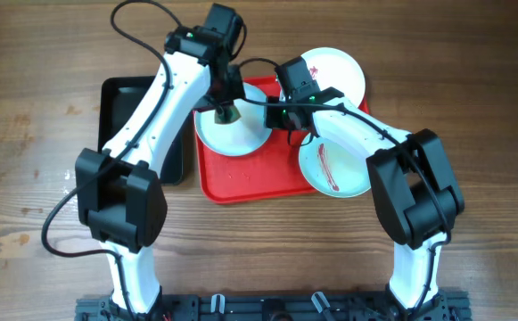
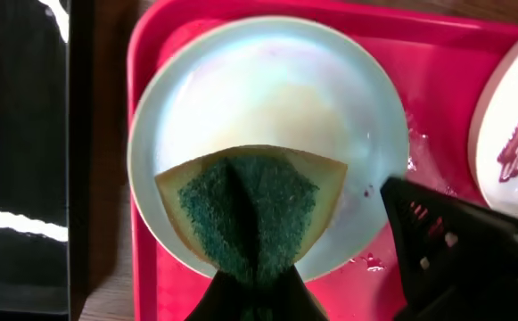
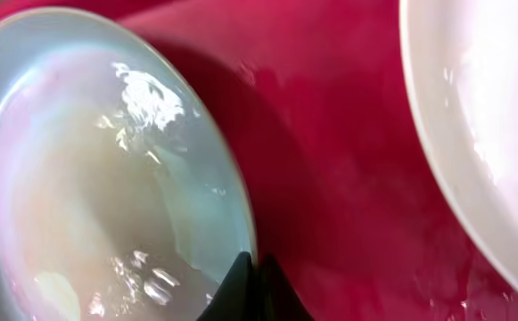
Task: Clean dirty plates on tray and stack at the side
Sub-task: 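Lift the sponge away with left gripper and raise the plate with right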
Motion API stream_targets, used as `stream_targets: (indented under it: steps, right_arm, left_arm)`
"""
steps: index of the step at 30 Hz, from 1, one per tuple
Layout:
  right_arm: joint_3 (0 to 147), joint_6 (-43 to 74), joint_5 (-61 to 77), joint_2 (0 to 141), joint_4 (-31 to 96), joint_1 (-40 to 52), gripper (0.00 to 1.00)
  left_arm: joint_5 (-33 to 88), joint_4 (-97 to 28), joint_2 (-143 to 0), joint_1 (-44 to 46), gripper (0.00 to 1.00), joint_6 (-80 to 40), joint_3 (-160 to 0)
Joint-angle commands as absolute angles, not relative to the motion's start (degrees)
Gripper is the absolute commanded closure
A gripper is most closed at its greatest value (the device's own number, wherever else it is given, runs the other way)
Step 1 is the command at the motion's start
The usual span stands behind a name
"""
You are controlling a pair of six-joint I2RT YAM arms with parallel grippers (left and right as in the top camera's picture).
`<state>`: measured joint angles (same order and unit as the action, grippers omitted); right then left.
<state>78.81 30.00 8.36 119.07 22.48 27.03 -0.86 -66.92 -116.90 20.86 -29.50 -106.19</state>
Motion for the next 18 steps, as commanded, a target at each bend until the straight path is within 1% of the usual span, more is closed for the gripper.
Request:
stream_targets:
  steps: [1, 8, 12, 18]
  right_arm:
    - [78.4, 28.5, 10.8, 119.2, 24.2, 27.4, 0.96]
    - [78.4, 27.0, 9.4, 109.5, 28.9, 27.3, 0.96]
    - [78.4, 26.9, 3.0, 103.7, 32.8, 27.3, 0.96]
    - [78.4, 22.0, -6.8, 93.7, 36.8, 27.5, 0.96]
  left_arm:
    - [1.1, -67.0, -116.4, 18.2, 0.96, -30.1, -106.9]
    - [2.8, -67.0, -116.4, 16.2, 0.96, -30.0, -106.9]
    - [3.0, -66.8, -116.4, 16.2, 0.96, -28.7, -106.9]
    - [3.2, -66.3, -116.4, 15.9, 0.96, -28.8, -106.9]
